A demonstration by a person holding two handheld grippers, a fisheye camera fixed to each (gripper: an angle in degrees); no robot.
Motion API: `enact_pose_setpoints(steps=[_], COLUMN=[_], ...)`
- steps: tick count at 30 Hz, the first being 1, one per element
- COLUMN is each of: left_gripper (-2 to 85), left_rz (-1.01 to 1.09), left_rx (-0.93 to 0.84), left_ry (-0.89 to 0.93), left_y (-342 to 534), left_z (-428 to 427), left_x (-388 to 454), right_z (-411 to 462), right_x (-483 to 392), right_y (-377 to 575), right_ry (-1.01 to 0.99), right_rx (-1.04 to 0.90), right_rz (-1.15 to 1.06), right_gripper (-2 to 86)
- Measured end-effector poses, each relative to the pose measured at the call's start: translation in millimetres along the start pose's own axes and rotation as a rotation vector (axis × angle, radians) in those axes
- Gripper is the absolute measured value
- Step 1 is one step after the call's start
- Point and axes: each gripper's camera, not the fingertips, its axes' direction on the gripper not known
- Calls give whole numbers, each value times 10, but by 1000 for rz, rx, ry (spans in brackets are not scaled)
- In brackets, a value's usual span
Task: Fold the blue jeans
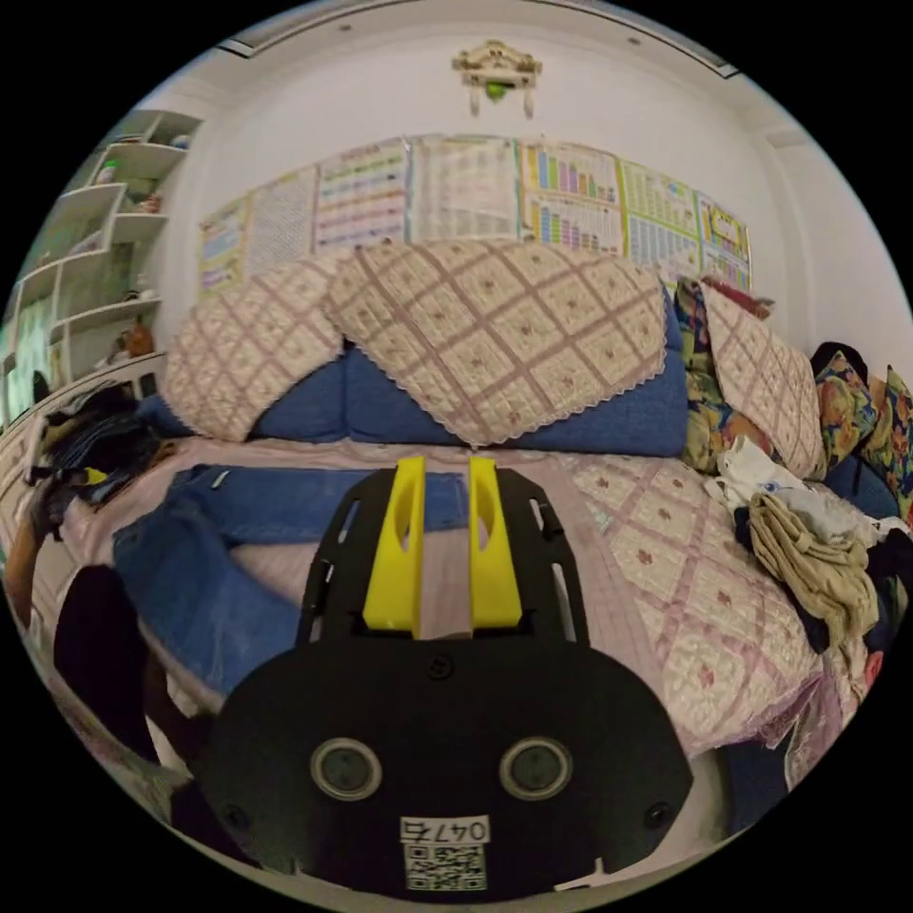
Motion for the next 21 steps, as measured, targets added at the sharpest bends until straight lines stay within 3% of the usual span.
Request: enact_pose_setpoints(steps=[3, 6, 8, 17, 21], left_gripper=[111, 112, 113, 125, 63], left_rz=[-135, -297, -374, -422, -475], left_rx=[-34, -70, -73, -133, -86], left_ry=[67, 180, 239, 325, 361], left_y=[732, 1230, 1393, 1533, 1647], left_z=[42, 341, 511, 1161, 1183], left_x=[-102, -374, -520, -406, -518], right_z=[-603, -832, -906, -620, -779], right_x=[-38, 88, 259, 522, 522], right_y=[769, 1476, 1838, 2016, 1965], right_ry=[-17, -19, -134, -382, -395], right_rx=[-47, -173, -178, -266, -212], right_rz=[41, 247, 426, 585, 591], right_gripper=[26, 33, 36, 0, -10])
